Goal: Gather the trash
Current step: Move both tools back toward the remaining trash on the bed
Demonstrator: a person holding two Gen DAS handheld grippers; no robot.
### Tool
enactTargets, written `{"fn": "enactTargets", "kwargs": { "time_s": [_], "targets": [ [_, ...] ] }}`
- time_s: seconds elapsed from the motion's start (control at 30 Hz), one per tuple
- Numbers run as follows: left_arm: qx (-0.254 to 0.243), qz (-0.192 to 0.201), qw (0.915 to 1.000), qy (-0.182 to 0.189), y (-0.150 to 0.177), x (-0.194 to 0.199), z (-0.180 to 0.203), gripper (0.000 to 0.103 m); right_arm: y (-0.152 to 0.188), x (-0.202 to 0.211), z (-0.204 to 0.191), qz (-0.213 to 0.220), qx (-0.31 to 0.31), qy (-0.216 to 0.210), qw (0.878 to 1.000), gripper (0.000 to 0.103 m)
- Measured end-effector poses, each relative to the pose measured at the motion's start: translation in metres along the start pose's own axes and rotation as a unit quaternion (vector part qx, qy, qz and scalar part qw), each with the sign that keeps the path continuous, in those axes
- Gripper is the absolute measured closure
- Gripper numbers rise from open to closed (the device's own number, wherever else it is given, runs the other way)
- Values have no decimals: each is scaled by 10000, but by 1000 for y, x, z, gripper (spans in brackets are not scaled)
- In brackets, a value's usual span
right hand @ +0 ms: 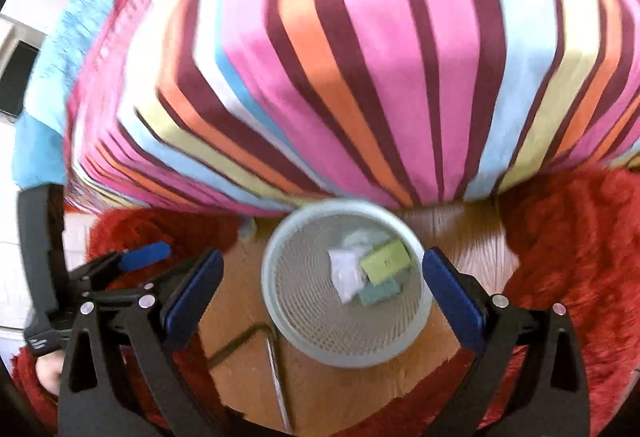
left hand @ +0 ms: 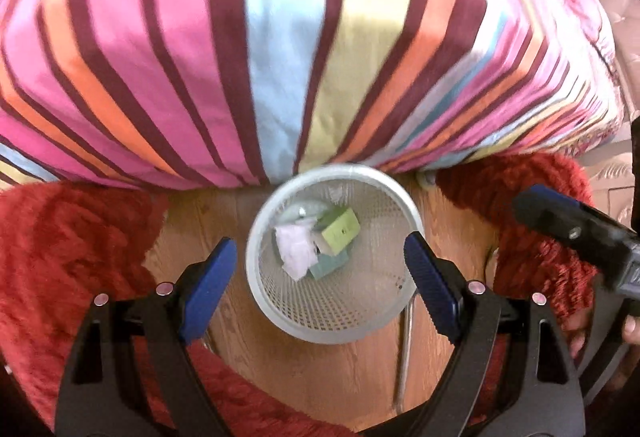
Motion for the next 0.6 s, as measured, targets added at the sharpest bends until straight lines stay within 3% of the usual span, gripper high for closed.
{"fn": "enactTargets", "kwargs": {
  "time_s": [0.1,0.2,0.4,0.6],
  "targets": [
    [37,339,9994,-16,-19,23,-4,12,-25,23,-7,466,-37,-303,9984,8],
    [77,725,9973,54,-42,49,-3,12,-47,37,-12,573,-99,-647,9962,8],
    [69,1571,9874,166,-109,103,5,12,-103,73,-5,1442,189,-182,9892,8],
    [-11,2088,9779,56,-167,132,16,7,-150,87,3,1972,168,19,9802,8]
  ]
}}
Point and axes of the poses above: each gripper's, at about its wrist camera, not at the fingertips, and x roughly against the way its jaws point, z to its right, y to its underside, the point moved 9 cm from there along -x, roughly the way its jaws point, and after that the axes turned 6 degrees about x, right-handed, at the moved point
